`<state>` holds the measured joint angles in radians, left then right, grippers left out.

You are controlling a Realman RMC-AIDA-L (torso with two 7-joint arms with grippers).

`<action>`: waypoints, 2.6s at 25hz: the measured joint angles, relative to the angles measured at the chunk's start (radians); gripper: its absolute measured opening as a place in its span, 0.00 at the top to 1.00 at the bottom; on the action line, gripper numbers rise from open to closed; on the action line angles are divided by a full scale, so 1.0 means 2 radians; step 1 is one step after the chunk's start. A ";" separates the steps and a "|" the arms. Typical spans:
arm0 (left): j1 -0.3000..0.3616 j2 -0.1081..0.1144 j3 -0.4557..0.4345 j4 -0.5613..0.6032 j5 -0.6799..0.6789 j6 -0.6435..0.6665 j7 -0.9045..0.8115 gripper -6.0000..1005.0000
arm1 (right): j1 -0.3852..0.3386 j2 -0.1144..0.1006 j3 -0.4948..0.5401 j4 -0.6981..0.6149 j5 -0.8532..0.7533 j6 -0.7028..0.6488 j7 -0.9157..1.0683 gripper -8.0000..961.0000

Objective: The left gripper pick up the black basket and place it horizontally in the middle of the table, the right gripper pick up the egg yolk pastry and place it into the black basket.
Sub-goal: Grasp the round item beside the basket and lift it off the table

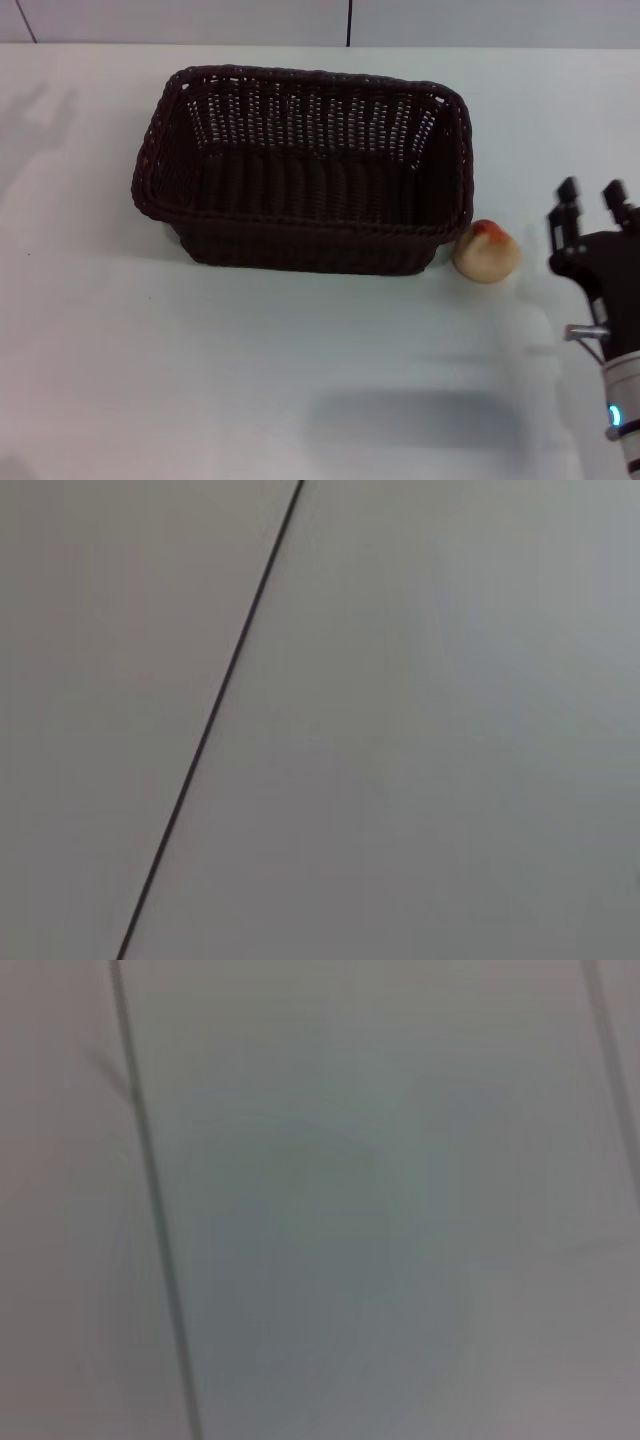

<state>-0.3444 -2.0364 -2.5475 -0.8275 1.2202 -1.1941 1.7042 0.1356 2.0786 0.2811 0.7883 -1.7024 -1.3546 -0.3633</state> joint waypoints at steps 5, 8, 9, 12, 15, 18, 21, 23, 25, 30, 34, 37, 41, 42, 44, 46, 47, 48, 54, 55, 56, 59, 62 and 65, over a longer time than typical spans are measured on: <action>0.000 0.002 0.000 -0.001 0.000 -0.010 -0.001 0.53 | 0.011 0.000 -0.003 -0.006 0.001 0.042 0.006 0.44; 0.002 0.002 0.000 -0.002 0.000 -0.016 -0.003 0.53 | 0.010 0.000 -0.005 -0.008 0.000 0.041 0.009 0.36; 0.003 0.002 0.000 -0.002 0.000 -0.018 -0.005 0.53 | 0.010 0.000 -0.005 -0.007 0.000 0.041 0.010 0.32; 0.005 0.004 -0.001 -0.003 -0.001 -0.024 -0.008 0.53 | 0.009 0.000 -0.005 -0.008 0.002 0.045 0.010 0.23; 0.007 0.006 -0.001 -0.004 -0.006 -0.027 -0.008 0.53 | 0.011 0.001 -0.005 -0.012 0.003 0.057 0.010 0.23; 0.009 0.006 -0.001 -0.004 -0.007 -0.029 -0.008 0.53 | 0.016 0.001 -0.002 -0.014 0.003 0.074 0.011 0.23; 0.011 0.006 -0.001 -0.004 -0.009 -0.034 -0.008 0.53 | 0.022 0.002 -0.001 -0.015 0.003 0.090 0.011 0.23; 0.013 0.006 -0.001 -0.004 -0.013 -0.038 -0.008 0.53 | 0.026 0.002 -0.001 -0.017 0.003 0.099 0.011 0.23; 0.015 0.006 -0.001 -0.004 -0.015 -0.041 -0.008 0.53 | 0.029 0.002 -0.001 -0.019 0.003 0.105 0.012 0.23; 0.018 0.006 -0.001 -0.003 -0.021 -0.049 -0.009 0.53 | 0.030 0.003 -0.001 -0.027 0.003 0.112 0.020 0.23; 0.019 0.006 -0.001 -0.003 -0.021 -0.053 -0.009 0.53 | 0.034 0.003 -0.004 -0.034 0.003 0.124 0.035 0.23; 0.019 0.006 -0.001 -0.003 -0.021 -0.053 -0.008 0.53 | 0.038 0.003 -0.004 -0.038 0.003 0.135 0.036 0.23; 0.019 0.006 -0.001 -0.003 -0.021 -0.054 -0.009 0.53 | 0.044 0.003 -0.005 -0.042 0.003 0.149 0.036 0.24; 0.019 0.007 -0.001 -0.003 -0.021 -0.054 -0.009 0.53 | 0.044 0.003 -0.004 -0.043 0.003 0.153 0.036 0.24; 0.020 0.007 -0.001 -0.003 -0.021 -0.055 -0.009 0.53 | 0.045 0.003 -0.003 -0.044 0.003 0.156 0.036 0.24; 0.020 0.008 -0.001 -0.003 -0.021 -0.057 -0.009 0.53 | 0.048 0.004 -0.004 -0.044 0.003 0.157 0.037 0.24; 0.020 0.008 -0.001 -0.004 -0.021 -0.058 -0.009 0.53 | 0.048 0.004 -0.004 -0.044 0.003 0.157 0.037 0.24; 0.020 0.008 -0.001 -0.003 -0.021 -0.059 -0.009 0.53 | 0.049 0.004 -0.005 -0.044 0.003 0.157 0.037 0.23; 0.022 0.009 -0.001 -0.006 -0.021 -0.062 -0.009 0.53 | 0.050 0.004 -0.006 -0.043 0.002 0.157 0.037 0.24; 0.023 0.010 -0.001 -0.008 -0.021 -0.063 -0.010 0.53 | 0.050 0.004 -0.005 -0.043 0.002 0.157 0.037 0.25; 0.023 0.010 -0.001 -0.008 -0.022 -0.064 -0.010 0.53 | 0.050 0.004 -0.005 -0.043 0.002 0.157 0.037 0.26; 0.025 0.010 -0.001 -0.009 -0.027 -0.069 -0.010 0.53 | 0.050 0.004 -0.005 -0.042 0.002 0.157 0.037 0.30; 0.027 0.011 -0.001 -0.009 -0.031 -0.072 -0.012 0.53 | 0.050 0.004 -0.006 -0.042 0.002 0.157 0.037 0.40; 0.028 0.011 -0.001 -0.009 -0.032 -0.073 -0.012 0.53 | 0.050 0.004 -0.006 -0.042 0.002 0.157 0.037 0.53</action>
<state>-0.2881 -2.0141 -2.5494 -0.8452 1.1558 -1.3402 1.6797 0.2362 2.0861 0.2685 0.7051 -1.6982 -1.0397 -0.2883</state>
